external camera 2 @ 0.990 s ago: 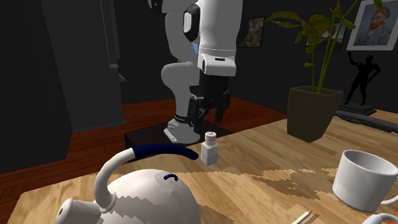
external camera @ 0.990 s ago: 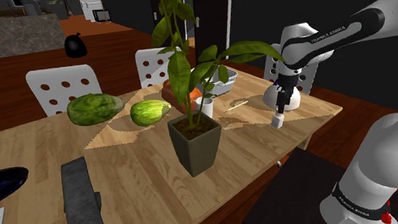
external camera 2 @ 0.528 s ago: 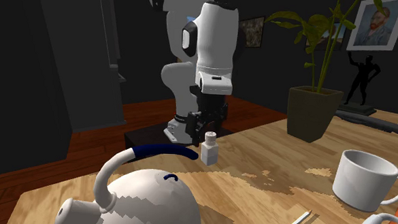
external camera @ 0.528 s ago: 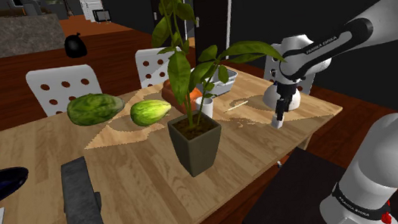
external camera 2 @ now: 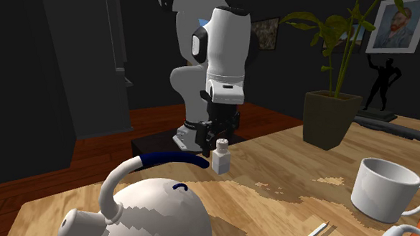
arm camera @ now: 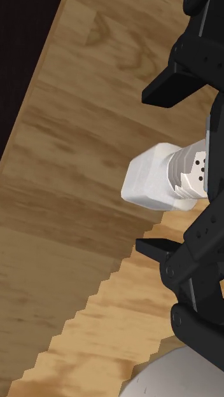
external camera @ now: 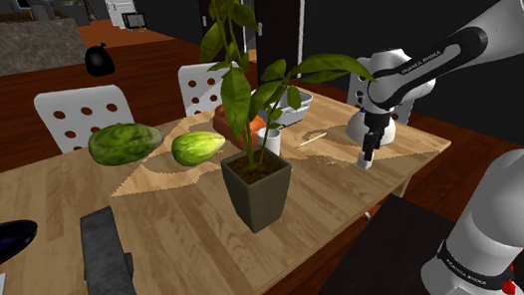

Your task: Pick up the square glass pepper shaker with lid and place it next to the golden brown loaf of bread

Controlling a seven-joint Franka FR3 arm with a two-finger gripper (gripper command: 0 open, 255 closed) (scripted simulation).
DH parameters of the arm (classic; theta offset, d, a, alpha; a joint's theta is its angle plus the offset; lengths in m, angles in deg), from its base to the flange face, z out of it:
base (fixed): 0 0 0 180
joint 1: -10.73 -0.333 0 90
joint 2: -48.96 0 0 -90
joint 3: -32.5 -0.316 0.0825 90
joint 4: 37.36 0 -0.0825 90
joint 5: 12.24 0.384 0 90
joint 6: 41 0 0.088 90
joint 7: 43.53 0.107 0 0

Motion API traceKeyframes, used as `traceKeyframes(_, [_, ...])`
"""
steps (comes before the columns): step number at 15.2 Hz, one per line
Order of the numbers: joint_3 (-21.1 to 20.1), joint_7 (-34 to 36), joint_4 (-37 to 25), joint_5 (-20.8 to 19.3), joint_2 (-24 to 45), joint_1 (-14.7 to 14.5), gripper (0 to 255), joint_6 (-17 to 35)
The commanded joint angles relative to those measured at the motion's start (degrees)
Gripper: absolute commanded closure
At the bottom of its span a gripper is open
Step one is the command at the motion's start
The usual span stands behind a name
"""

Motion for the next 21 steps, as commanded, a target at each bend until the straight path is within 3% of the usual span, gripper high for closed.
traceKeyframes(1, [0.0,0.0,0.0,0.0,0.0,0.0,255,0.0])
traceKeyframes(10, [0.0,0.0,0.0,0.0,0.0,0.0,255,0.0])
traceKeyframes(21, [-1.8,0.6,-4.7,-0.1,-5.6,0.3,255,-10.2])
